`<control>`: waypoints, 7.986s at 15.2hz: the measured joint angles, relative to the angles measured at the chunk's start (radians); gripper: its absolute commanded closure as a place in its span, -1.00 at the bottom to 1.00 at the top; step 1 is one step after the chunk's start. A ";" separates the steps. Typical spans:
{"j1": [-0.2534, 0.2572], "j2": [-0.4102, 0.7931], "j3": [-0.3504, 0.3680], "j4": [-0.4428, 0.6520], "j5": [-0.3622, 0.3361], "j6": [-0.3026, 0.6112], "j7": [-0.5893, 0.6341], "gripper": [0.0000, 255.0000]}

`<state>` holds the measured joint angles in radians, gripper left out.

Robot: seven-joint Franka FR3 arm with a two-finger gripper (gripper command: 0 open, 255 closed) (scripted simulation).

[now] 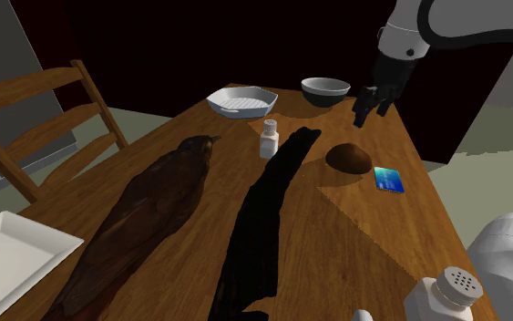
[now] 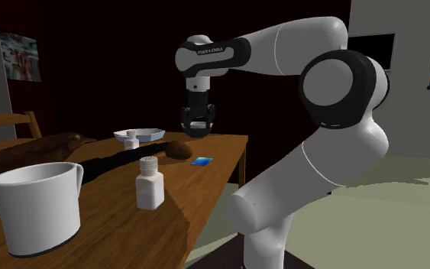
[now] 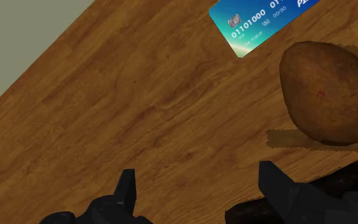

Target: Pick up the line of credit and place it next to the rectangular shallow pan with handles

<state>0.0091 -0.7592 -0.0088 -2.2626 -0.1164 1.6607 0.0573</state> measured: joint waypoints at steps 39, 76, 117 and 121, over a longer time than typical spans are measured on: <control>-0.266 -0.272 0.246 -0.244 0.191 -0.098 0.813 1.00; -0.380 0.496 0.578 0.571 0.110 -0.163 1.117 1.00; -0.342 0.807 0.709 0.643 -0.063 -0.002 1.317 -1.00; -0.331 0.825 0.716 0.740 -0.074 -0.087 1.320 -1.00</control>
<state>-0.3219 0.0657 0.7077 -1.5231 -0.1908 1.5741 1.3771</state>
